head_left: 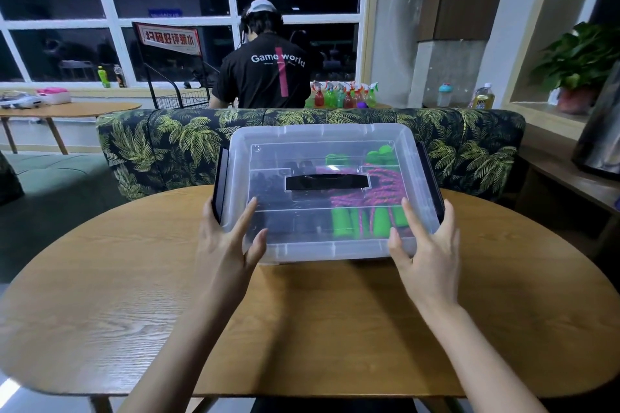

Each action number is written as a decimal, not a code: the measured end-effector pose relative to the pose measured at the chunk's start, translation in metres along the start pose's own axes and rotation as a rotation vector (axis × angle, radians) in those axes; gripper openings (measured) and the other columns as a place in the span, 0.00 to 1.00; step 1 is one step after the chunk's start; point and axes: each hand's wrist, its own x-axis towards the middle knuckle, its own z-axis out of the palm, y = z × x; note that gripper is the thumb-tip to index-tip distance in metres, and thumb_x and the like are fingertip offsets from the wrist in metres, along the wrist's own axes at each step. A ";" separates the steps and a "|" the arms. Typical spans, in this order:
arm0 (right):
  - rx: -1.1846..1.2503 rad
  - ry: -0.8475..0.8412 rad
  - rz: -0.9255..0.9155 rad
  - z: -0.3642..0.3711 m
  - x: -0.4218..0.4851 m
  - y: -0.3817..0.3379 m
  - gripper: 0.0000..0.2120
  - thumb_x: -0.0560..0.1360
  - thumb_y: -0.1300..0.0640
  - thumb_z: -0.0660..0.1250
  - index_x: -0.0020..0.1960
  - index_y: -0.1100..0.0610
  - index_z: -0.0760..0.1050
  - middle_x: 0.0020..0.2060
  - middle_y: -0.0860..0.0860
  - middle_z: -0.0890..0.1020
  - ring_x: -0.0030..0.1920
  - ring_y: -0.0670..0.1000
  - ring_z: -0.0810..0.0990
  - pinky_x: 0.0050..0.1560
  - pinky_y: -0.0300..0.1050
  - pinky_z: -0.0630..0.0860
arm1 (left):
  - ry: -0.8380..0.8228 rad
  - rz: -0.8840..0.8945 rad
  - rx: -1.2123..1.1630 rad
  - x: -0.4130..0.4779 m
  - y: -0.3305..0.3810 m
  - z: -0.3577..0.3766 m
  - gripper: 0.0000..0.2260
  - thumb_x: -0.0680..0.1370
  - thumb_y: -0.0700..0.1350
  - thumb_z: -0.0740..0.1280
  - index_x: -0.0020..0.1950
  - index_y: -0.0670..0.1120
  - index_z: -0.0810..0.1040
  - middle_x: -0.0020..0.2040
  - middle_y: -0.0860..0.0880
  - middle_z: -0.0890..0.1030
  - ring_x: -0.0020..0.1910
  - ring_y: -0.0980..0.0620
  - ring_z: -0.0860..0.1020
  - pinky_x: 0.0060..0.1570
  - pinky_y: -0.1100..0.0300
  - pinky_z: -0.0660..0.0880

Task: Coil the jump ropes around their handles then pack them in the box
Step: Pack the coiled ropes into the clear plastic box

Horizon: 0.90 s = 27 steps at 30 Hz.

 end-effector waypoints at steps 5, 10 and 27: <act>0.002 0.030 -0.018 0.002 0.002 -0.001 0.27 0.76 0.39 0.54 0.70 0.48 0.74 0.73 0.65 0.62 0.63 0.67 0.71 0.37 0.48 0.76 | 0.017 0.002 0.008 0.000 0.002 -0.001 0.23 0.78 0.59 0.58 0.71 0.57 0.73 0.75 0.33 0.60 0.70 0.31 0.67 0.55 0.40 0.75; -0.004 0.041 -0.027 0.004 0.003 -0.002 0.25 0.77 0.41 0.54 0.69 0.48 0.75 0.73 0.65 0.64 0.63 0.66 0.70 0.35 0.51 0.77 | 0.044 0.023 0.030 0.004 -0.001 -0.001 0.21 0.79 0.56 0.58 0.70 0.54 0.76 0.73 0.32 0.63 0.59 0.28 0.76 0.50 0.41 0.76; -0.118 0.000 -0.026 0.010 0.015 -0.006 0.24 0.79 0.42 0.52 0.69 0.46 0.75 0.74 0.63 0.63 0.63 0.64 0.69 0.35 0.50 0.77 | 0.066 0.085 0.113 0.026 -0.001 0.004 0.14 0.82 0.49 0.60 0.65 0.50 0.79 0.69 0.35 0.70 0.57 0.33 0.78 0.39 0.49 0.76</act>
